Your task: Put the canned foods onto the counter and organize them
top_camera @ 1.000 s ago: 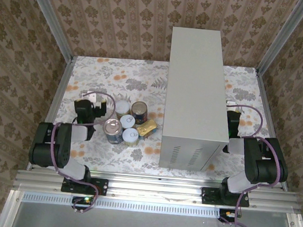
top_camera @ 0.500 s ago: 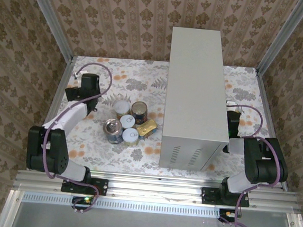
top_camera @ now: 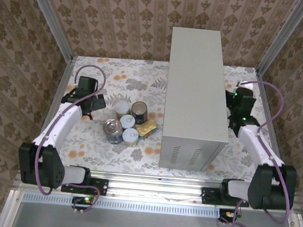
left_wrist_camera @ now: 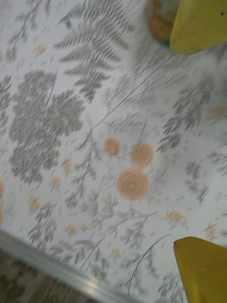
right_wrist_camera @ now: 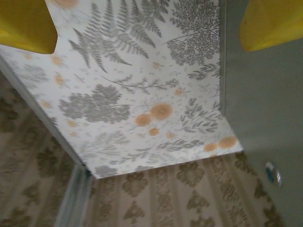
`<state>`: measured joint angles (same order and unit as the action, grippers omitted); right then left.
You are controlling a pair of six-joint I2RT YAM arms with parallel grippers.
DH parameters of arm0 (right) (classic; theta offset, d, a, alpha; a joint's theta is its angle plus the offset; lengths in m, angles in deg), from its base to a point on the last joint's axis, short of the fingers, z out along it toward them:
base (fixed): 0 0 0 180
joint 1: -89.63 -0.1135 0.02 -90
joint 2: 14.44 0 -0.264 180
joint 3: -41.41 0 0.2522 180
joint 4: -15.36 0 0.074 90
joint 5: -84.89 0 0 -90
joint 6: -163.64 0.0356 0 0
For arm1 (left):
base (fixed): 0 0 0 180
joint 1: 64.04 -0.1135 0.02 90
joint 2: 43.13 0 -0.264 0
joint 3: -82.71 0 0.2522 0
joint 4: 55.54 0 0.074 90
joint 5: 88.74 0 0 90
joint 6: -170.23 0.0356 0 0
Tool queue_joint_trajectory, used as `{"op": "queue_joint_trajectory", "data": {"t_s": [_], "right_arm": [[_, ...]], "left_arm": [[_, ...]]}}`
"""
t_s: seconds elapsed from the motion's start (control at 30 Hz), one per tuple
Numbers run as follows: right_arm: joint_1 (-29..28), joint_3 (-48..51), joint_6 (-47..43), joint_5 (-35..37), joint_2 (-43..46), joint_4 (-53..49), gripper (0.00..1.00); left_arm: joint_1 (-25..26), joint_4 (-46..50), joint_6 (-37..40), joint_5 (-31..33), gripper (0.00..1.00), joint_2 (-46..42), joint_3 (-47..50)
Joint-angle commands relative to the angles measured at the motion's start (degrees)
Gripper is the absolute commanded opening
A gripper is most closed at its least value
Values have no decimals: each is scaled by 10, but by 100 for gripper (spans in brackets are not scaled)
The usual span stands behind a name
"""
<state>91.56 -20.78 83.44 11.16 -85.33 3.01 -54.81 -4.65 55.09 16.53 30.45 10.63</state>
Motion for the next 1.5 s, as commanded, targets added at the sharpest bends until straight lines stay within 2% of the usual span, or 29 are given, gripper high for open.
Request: {"op": "queue_joint_trajectory", "data": {"t_s": [0.0, 0.27, 0.47, 0.63, 0.87, 1.03, 1.27, 1.47], "right_arm": [[23, -74, 63, 26, 48, -245, 100], [20, -253, 26, -69, 109, -460, 100], [-6, -350, -13, -128, 137, -539, 100], [-82, -429, -64, -182, 122, -588, 100], [-229, -520, -108, -180, 96, -629, 100], [-293, -581, -132, -220, 56, -669, 100], [-389, -645, -160, -235, 9, -714, 100], [-423, -657, -161, -255, -30, -733, 100]], "left_arm": [[14, 69, -27, -90, 100, -42, 22], [71, 141, -34, -150, 100, -96, 47], [106, 181, -36, -158, 100, -96, 40], [129, 167, -30, -202, 100, -94, 39], [146, 174, -36, -190, 100, -86, 35], [147, 175, -45, -187, 100, -75, 42], [154, 161, -46, -192, 100, -72, 57], [158, 158, -45, -188, 100, -66, 67]]}}
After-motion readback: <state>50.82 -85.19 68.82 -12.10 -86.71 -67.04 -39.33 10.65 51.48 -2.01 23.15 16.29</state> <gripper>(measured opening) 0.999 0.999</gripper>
